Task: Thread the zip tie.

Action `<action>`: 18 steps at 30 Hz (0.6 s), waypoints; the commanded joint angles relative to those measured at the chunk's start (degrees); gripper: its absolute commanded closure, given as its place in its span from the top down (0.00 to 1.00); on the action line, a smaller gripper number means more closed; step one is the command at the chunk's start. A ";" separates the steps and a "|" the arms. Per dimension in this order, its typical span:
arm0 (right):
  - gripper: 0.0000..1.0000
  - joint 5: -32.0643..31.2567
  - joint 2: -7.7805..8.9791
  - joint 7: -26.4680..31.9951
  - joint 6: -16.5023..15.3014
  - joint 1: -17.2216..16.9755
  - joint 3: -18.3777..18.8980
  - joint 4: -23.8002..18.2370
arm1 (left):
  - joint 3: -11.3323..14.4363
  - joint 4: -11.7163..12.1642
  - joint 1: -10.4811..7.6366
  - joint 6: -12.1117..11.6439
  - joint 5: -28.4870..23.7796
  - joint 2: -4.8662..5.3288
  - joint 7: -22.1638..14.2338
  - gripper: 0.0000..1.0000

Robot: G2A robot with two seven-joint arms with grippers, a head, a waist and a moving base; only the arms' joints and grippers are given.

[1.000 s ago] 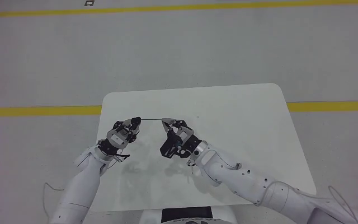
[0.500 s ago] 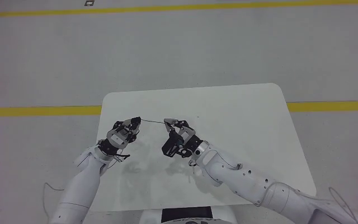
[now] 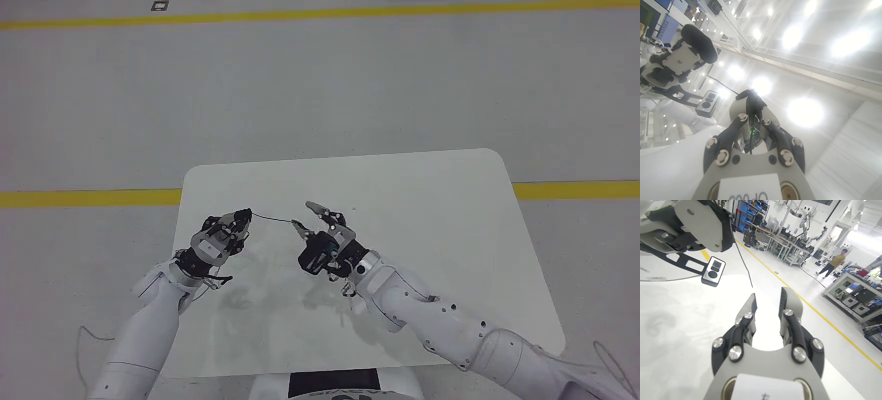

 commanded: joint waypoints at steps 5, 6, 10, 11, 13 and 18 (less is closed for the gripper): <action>1.00 1.54 0.03 -0.50 -0.45 -1.01 1.56 0.33 | 0.04 -0.06 -0.03 -0.08 -0.03 -0.01 0.30 0.00; 1.00 1.98 0.11 -0.63 -0.69 -1.42 2.29 0.51 | 0.19 -0.54 -0.09 -0.11 -0.26 -0.04 0.87 0.00; 1.00 4.46 0.68 -1.87 -1.76 -3.87 6.13 0.34 | -0.02 -1.86 -0.06 0.82 0.36 0.34 -2.50 0.00; 1.00 4.98 0.83 -2.31 -1.90 -4.46 7.04 0.20 | -0.01 -2.13 0.00 0.82 0.57 0.44 -3.49 0.00; 1.00 5.98 1.09 -3.25 -2.19 -5.67 8.71 -0.28 | 0.23 -2.69 0.12 0.82 0.55 0.63 -5.00 0.00; 1.00 8.62 1.60 -6.32 -3.32 -8.72 13.03 -1.71 | 0.71 -5.35 0.43 0.82 1.87 1.35 -6.98 0.00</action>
